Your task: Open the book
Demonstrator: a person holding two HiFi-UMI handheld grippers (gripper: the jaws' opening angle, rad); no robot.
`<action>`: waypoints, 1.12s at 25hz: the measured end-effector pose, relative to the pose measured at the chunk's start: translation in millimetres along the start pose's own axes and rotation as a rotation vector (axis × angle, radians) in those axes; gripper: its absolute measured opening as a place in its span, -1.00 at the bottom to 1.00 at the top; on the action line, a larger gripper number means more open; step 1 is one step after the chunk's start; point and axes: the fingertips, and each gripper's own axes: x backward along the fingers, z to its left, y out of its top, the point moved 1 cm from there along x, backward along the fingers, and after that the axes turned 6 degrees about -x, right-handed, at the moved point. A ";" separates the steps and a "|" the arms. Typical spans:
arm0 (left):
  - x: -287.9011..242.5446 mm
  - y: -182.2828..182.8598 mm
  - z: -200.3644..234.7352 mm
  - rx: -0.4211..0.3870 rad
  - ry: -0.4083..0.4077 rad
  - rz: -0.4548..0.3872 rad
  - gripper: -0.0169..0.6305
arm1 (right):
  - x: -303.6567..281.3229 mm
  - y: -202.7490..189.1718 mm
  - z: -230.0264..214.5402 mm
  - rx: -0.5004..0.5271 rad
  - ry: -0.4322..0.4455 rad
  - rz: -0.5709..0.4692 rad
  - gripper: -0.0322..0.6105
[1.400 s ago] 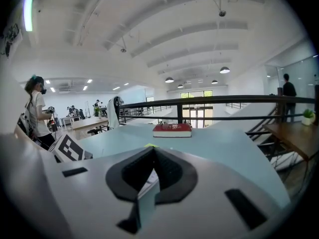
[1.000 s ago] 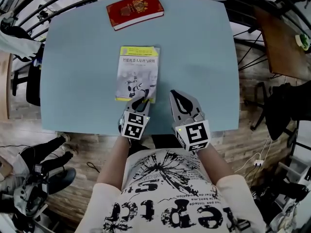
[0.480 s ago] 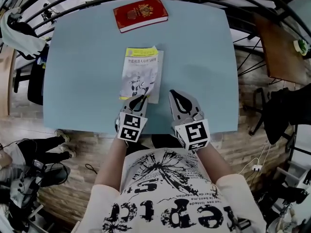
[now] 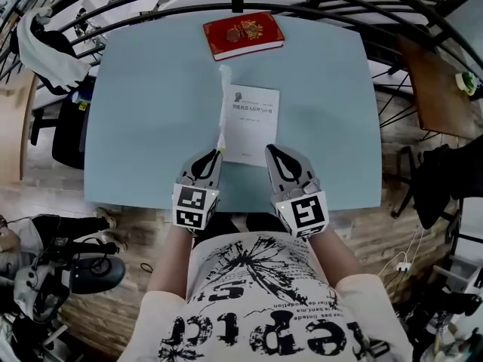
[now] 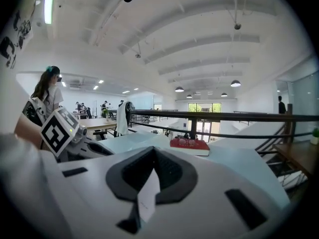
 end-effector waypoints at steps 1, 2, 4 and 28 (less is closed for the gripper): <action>5.3 -2.4 10.1 0.018 0.002 -0.002 -0.83 | -3.9 1.4 6.0 0.004 -0.006 -0.001 -0.87; 10.0 -5.7 19.9 0.034 0.003 -0.002 -0.83 | -7.6 2.5 12.1 0.005 -0.014 -0.001 -0.87; 17.6 -13.1 40.0 0.060 0.003 0.002 -0.83 | -15.6 4.0 24.4 -0.001 -0.029 0.002 -0.87; -10.3 -150.6 145.1 0.190 0.027 0.360 -0.67 | -64.7 -6.8 72.0 -0.025 -0.192 0.043 -0.87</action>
